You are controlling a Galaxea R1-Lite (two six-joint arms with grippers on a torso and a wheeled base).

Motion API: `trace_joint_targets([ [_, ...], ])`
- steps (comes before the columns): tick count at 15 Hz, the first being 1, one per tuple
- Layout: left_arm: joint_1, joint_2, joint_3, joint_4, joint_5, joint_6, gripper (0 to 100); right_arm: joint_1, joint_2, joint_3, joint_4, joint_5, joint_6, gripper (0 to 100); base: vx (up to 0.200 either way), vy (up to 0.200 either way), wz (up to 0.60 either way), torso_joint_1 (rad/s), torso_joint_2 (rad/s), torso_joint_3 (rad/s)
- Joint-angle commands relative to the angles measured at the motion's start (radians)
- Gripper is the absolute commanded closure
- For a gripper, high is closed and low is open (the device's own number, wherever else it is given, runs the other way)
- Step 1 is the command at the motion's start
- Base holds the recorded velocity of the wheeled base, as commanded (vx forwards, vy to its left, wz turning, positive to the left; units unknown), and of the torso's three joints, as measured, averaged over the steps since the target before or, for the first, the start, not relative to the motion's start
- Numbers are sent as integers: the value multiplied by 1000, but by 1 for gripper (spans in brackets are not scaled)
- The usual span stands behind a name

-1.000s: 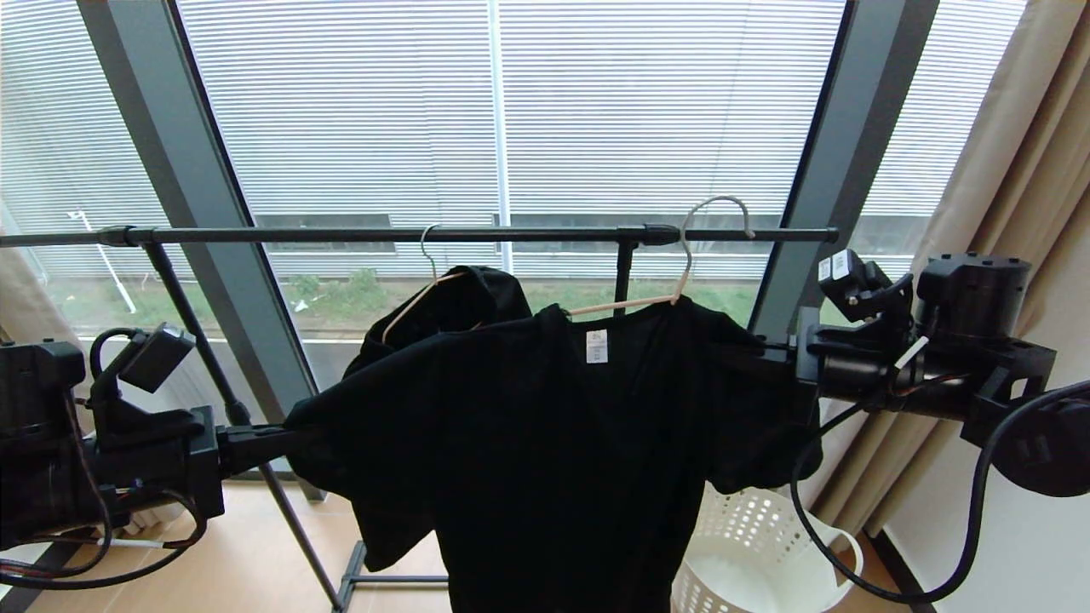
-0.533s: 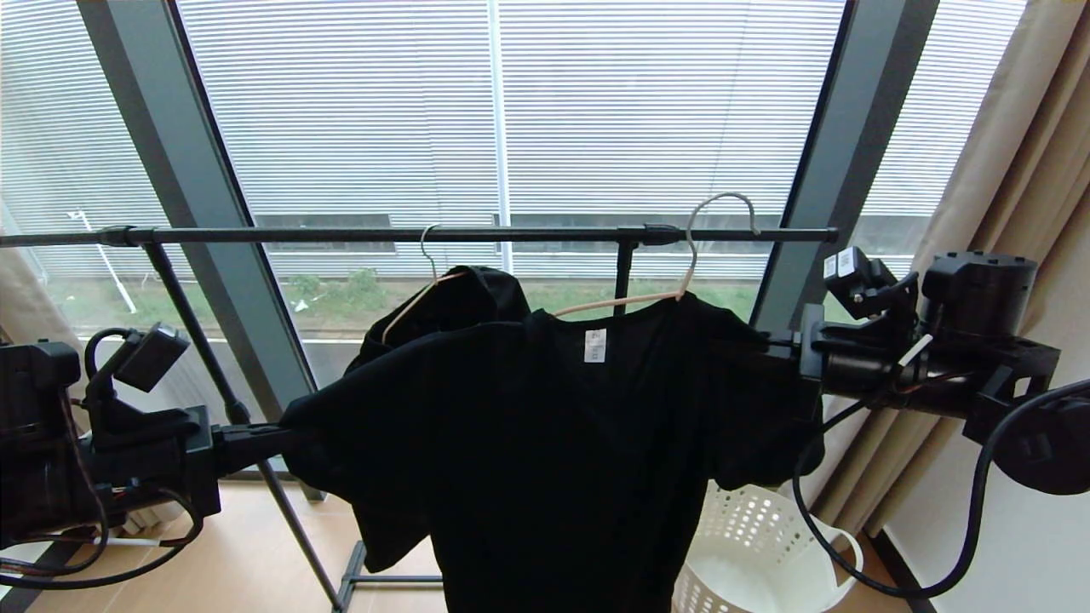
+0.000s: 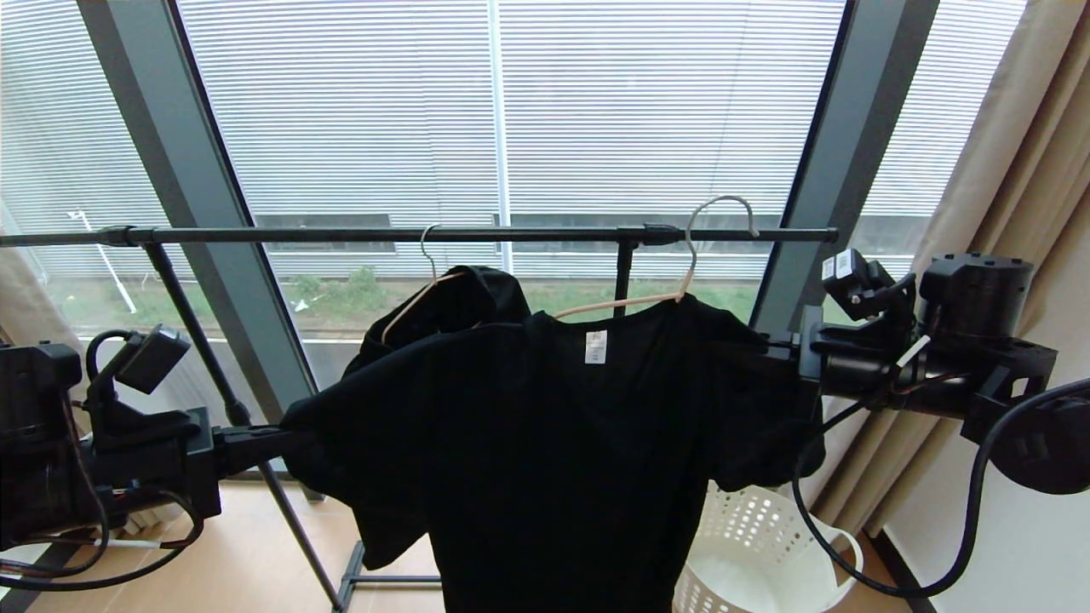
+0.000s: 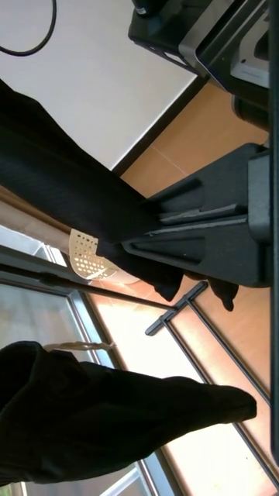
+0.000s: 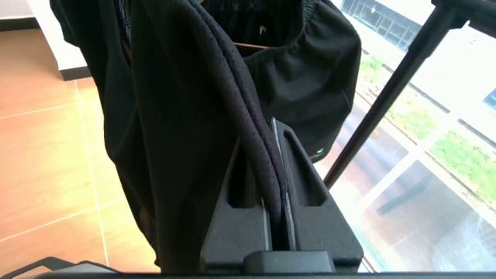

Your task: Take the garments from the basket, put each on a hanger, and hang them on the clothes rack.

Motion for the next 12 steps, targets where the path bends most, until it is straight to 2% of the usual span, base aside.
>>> trace_joint_targets([
  [1,0,-1,0,0,-1,0,0,0,1,-1,0,0,-1,100,0,0,0,0,0,0],
  [5,3,-2,0,0,-6,-1,0,0,0,-1,0,0,-1,100,0,0,0,0,0,0],
  [6,13,-4,3,0,-32,0,0,0,0,-1,0,2,-1,100,0,0,0,0,0,0],
  [7,37,-10,2,0,-113,-3,0,2,0,2,0,0,-2,100,0,0,0,0,0,0],
  [8,39,-34,-6,0,-129,-15,0,6,0,7,0,0,-2,100,0,0,0,0,0,0],
  [10,19,-106,-23,6,-129,-78,0,28,1,13,1,-1,-5,100,0,0,0,0,0,0],
  [11,-52,-140,-52,14,-101,-135,0,48,1,21,3,-1,-5,100,0,0,0,0,0,0],
  [12,-89,-143,-101,40,-28,-138,0,62,1,28,3,-3,-7,100,0,0,0,0,0,0],
])
